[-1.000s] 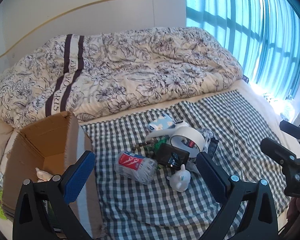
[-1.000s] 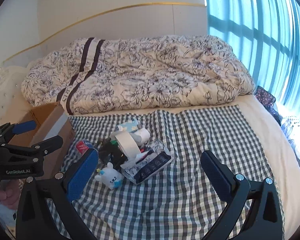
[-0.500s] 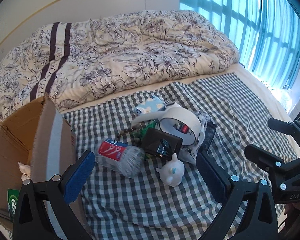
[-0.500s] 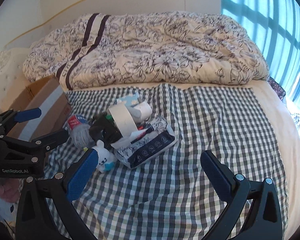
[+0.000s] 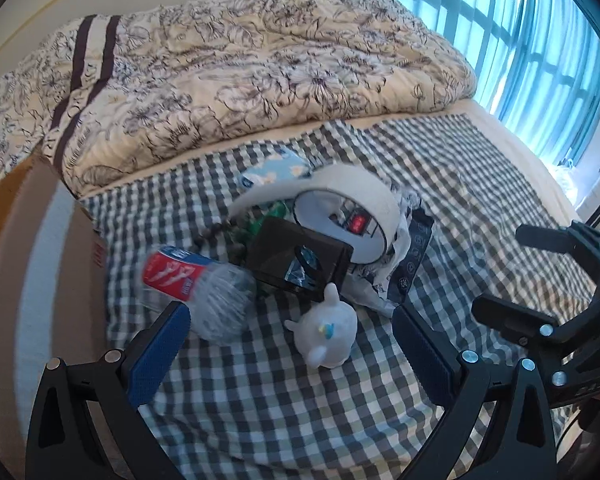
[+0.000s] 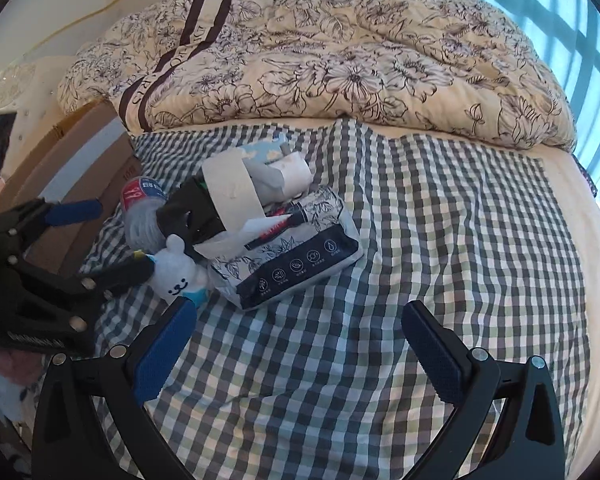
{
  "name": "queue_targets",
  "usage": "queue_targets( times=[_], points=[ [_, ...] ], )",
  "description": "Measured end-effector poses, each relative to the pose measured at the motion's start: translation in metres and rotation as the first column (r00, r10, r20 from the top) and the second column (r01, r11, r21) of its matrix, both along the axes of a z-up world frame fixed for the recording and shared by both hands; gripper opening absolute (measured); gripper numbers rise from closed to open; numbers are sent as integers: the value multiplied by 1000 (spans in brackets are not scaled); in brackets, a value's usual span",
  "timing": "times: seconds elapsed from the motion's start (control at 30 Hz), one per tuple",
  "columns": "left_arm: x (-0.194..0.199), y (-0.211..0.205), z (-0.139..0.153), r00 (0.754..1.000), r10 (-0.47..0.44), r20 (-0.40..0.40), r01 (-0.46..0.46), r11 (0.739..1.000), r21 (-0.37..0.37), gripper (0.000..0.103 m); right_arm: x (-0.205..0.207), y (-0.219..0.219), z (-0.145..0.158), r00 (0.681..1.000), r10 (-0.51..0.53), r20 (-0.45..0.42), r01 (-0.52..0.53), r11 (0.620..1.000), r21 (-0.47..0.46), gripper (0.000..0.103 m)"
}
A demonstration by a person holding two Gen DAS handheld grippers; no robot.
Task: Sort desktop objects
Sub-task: 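Grasp the white plush toy with the left gripper while the right gripper reaches the floral tissue pack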
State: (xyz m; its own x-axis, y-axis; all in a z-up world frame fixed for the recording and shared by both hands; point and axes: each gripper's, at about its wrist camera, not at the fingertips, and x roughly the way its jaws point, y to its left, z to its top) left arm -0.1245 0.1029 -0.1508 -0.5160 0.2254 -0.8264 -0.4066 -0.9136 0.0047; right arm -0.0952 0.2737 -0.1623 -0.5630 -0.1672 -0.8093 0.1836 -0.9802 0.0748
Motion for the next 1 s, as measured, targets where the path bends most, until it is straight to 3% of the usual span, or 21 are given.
queue_targets(
  times=[0.33, 0.53, 0.57, 0.63, 0.73, 1.0],
  points=[
    [-3, 4, -29, 1000, 21, 19, -21, 1000, 3, 99, -10, 11, -15, 999, 4, 32, -3, 1000, -11, 103],
    [1, 14, -32, 999, 26, -46, -28, 999, -45, 93, -19, 11, -24, 999, 21, 47, -19, 999, -25, 103],
    [1, 15, -32, 999, 25, -47, -27, 999, -42, 91, -21, 9, -24, 999, 27, 48, -25, 999, -23, 103],
    [0, 16, -35, 1000, 20, -9, -21, 1000, -14, 62, -24, 6, -26, 998, 41, 48, -39, 999, -29, 103],
    [-1, 17, -45, 998, 18, 56, -19, 1000, 9, 53, -31, 3, -28, 998, 50, 47, -49, 998, -37, 103],
    [2, 20, -51, 999, 14, 43, -16, 999, 38, 45, -56, -4, -36, 994, 95, 57, -92, 995, -44, 103]
  ],
)
